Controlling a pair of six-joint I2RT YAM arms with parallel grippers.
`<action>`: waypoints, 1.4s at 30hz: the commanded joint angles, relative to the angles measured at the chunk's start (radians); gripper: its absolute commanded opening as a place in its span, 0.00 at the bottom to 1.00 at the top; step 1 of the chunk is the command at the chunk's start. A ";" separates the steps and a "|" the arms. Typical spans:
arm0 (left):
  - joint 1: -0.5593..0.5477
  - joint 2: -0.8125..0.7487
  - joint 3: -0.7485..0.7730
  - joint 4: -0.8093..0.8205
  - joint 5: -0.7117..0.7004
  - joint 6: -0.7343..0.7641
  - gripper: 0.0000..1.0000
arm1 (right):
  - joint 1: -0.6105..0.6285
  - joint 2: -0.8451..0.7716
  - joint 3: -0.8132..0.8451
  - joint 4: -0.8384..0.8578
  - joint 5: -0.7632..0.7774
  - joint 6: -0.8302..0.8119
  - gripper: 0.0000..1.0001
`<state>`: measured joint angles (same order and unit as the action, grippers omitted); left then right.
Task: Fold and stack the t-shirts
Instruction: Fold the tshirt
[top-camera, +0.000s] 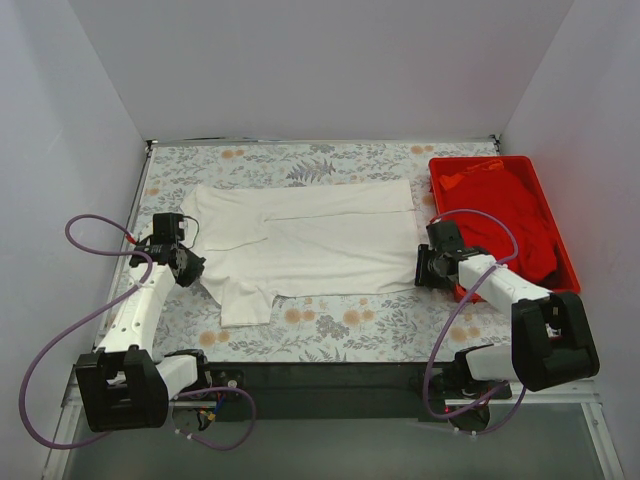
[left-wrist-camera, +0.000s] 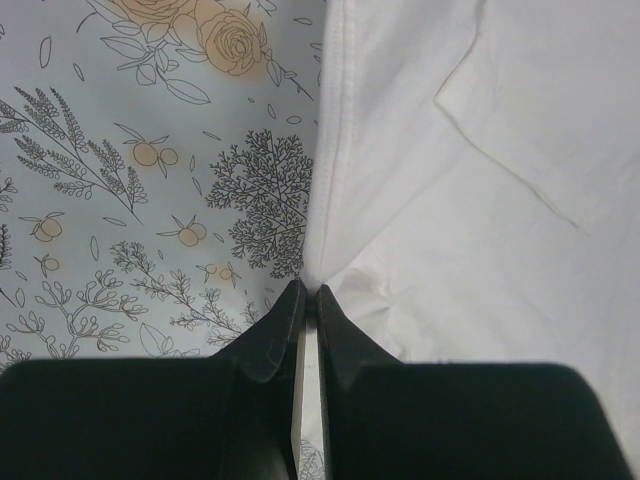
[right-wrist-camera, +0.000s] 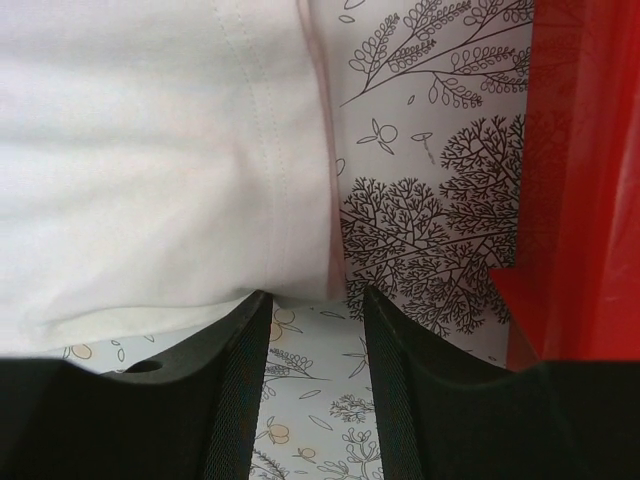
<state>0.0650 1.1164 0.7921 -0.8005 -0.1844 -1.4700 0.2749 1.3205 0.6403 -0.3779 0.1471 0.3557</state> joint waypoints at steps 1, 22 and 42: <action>0.002 -0.030 0.001 0.001 0.013 0.008 0.00 | -0.003 -0.018 0.047 0.028 -0.018 0.014 0.48; 0.002 -0.040 0.010 -0.002 0.017 0.016 0.00 | -0.008 0.057 -0.007 0.062 -0.015 -0.011 0.31; 0.002 -0.058 0.096 -0.095 -0.010 0.023 0.00 | -0.016 -0.145 0.007 -0.219 -0.023 -0.057 0.01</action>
<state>0.0650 1.0935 0.8444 -0.8551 -0.1764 -1.4548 0.2638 1.2045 0.6235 -0.5213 0.1276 0.3222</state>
